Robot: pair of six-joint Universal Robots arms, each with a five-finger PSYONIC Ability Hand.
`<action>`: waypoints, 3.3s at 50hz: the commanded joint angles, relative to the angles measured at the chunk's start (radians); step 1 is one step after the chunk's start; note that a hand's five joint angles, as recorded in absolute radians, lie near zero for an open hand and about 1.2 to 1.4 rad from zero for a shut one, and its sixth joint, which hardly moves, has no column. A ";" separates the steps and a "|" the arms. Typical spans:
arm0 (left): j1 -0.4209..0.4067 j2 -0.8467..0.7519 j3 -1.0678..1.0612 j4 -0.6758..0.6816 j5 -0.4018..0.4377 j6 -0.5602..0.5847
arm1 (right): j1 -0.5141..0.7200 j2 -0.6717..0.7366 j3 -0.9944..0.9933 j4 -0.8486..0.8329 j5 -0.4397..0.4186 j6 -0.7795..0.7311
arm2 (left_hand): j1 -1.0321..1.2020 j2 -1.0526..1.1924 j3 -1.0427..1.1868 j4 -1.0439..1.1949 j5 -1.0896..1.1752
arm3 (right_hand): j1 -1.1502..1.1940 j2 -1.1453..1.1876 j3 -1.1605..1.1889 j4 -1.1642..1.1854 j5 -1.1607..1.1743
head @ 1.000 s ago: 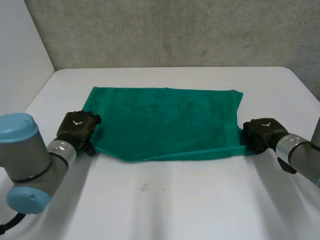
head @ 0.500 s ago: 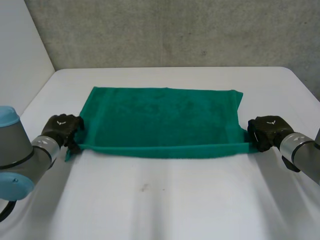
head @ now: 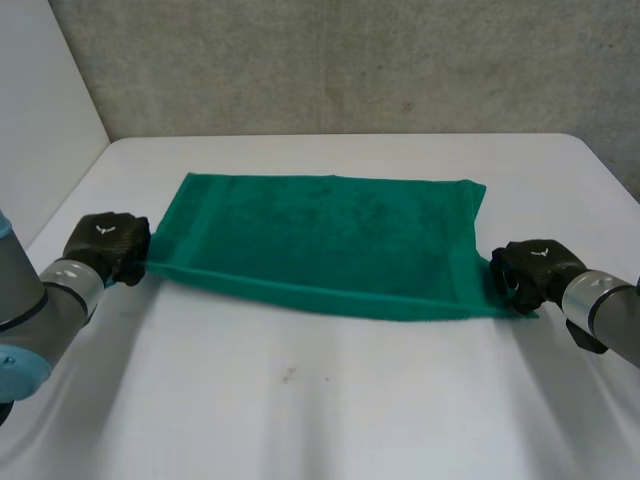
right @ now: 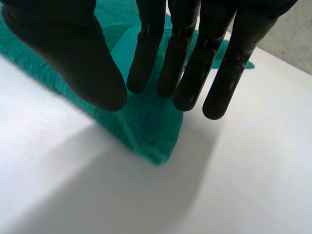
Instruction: Fold the towel.
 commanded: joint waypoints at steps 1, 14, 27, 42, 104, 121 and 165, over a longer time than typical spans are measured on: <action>0.002 -0.060 0.039 0.001 -0.001 -0.001 | -0.004 -0.027 0.059 0.000 -0.009 -0.013 | 0.263 0.201 0.206 0.206 0.257 | 0.134 -0.009 -0.011 -0.012 -0.027; 0.002 -0.118 0.086 -0.015 -0.002 -0.006 | -0.002 -0.038 0.125 -0.014 -0.050 -0.047 | 0.263 0.201 0.206 0.206 0.257 | -0.048 -0.191 -0.193 -0.194 -0.209; 0.002 -0.126 0.099 -0.027 -0.004 -0.008 | 0.005 -0.023 0.107 -0.081 -0.049 -0.055 | 0.263 0.201 0.206 0.206 0.257 | 0.022 -0.120 -0.123 -0.123 -0.139; 0.008 -0.165 0.168 -0.090 -0.013 -0.017 | 0.007 0.048 0.041 -0.083 -0.041 -0.053 | 0.263 0.201 0.206 0.206 0.257 | 0.102 -0.041 -0.044 -0.044 -0.059; -0.124 -0.230 0.433 -0.148 -0.123 0.143 | 0.083 0.200 -0.467 0.120 0.223 -0.318 | 0.263 0.201 0.206 0.206 0.257 | 0.553 0.410 0.408 0.407 0.392; -0.210 -0.472 0.659 0.030 -0.156 0.150 | 0.152 0.445 -0.795 0.049 0.361 -0.271 | -0.846 -0.907 -0.903 -0.903 -0.852 | -0.669 -0.812 -0.814 -0.815 -0.830; -0.203 -0.032 0.080 0.123 -0.154 0.135 | -0.166 0.004 -0.110 -0.124 0.243 -0.275 | -0.931 -0.993 -0.989 -0.989 -0.938 | 0.553 0.410 0.408 0.407 0.392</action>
